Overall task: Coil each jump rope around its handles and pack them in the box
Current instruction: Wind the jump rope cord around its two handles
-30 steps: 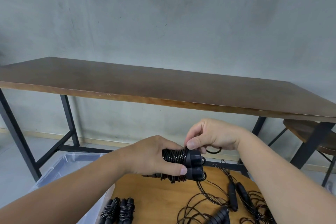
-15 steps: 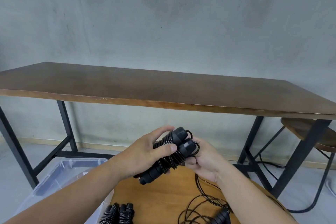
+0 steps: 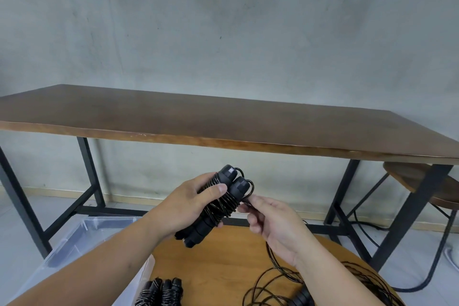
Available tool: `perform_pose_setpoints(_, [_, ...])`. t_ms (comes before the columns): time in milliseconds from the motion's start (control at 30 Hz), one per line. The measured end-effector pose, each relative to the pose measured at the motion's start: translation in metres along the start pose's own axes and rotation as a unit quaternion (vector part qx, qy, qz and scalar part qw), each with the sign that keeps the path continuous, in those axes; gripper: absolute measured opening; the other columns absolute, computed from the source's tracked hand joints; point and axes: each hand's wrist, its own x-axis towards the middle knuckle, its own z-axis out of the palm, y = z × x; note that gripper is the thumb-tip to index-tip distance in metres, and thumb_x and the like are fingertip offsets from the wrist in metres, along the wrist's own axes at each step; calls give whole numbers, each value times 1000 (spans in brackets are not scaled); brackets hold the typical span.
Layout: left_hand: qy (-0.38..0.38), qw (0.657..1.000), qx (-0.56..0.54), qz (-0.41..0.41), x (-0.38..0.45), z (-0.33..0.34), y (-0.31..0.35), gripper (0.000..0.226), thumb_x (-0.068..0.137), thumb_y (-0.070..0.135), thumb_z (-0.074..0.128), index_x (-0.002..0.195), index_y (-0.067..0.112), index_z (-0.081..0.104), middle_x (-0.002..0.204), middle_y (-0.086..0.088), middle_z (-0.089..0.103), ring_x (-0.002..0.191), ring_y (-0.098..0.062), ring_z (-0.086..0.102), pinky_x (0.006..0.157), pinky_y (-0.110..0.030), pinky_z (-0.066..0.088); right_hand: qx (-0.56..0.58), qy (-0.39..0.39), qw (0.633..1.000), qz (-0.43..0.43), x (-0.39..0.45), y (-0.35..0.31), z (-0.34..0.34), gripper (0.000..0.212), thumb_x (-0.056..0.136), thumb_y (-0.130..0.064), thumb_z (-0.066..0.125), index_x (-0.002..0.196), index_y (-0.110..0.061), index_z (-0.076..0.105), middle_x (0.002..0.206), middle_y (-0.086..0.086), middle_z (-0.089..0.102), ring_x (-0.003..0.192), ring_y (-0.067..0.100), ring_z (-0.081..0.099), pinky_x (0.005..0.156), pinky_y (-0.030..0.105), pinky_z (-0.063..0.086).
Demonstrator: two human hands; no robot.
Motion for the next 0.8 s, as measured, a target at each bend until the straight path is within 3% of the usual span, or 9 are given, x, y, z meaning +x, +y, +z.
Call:
perform_pose_setpoints(167, [15,999,-21,-24,0,-3,-4,28,98,38,55,124,28,59,98,-13,74,79,-37,73,63,-31,55,-56,-18,997,-45,-8,-2,-1,25,102,-12,50,115,-10,70,105,11,74,82,17,68,72,27,55])
perform_pose_setpoints(300, [23,998,-39,-36,1,-4,-5,30,99,38,54,125,24,57,97,-14,74,77,-36,72,59,-30,55,-194,42,976,-87,-12,-2,1,18,96,-19,61,100,-23,78,96,-1,76,82,9,70,81,30,58])
perform_pose_setpoints(400, [24,998,-50,-39,1,-2,-6,31,98,37,54,123,19,57,92,-15,73,75,-36,71,58,-31,54,-146,88,983,-69,-9,-1,1,13,92,-15,68,90,-20,79,74,6,70,66,14,64,76,35,58])
perform_pose_setpoints(467, [29,997,-59,-42,2,-1,-7,30,99,37,54,122,17,57,90,-14,73,75,-36,71,61,-33,55,-63,78,994,-52,-8,-3,1,14,90,-5,68,101,-10,74,73,9,67,65,17,64,70,32,59])
perform_pose_setpoints(533, [40,995,-76,-47,3,-2,-9,30,99,38,53,118,16,60,91,-14,73,77,-38,71,64,-34,56,-21,39,998,-49,-9,-6,-2,27,84,3,69,109,-7,70,80,9,70,71,19,66,74,30,58])
perform_pose_setpoints(667, [55,987,-133,-72,4,-4,-12,34,98,41,53,115,14,61,89,-14,73,79,-39,71,64,-34,55,-72,9,994,-81,-10,-11,-1,42,77,11,73,110,-15,72,90,2,73,83,14,68,79,24,56])
perform_pose_setpoints(800, [47,984,-148,-83,4,-4,-10,36,99,40,50,114,9,60,84,-14,72,77,-37,70,62,-33,55,-133,68,980,-129,-11,-16,3,24,83,-3,74,101,-18,76,85,5,76,70,10,68,65,17,54])
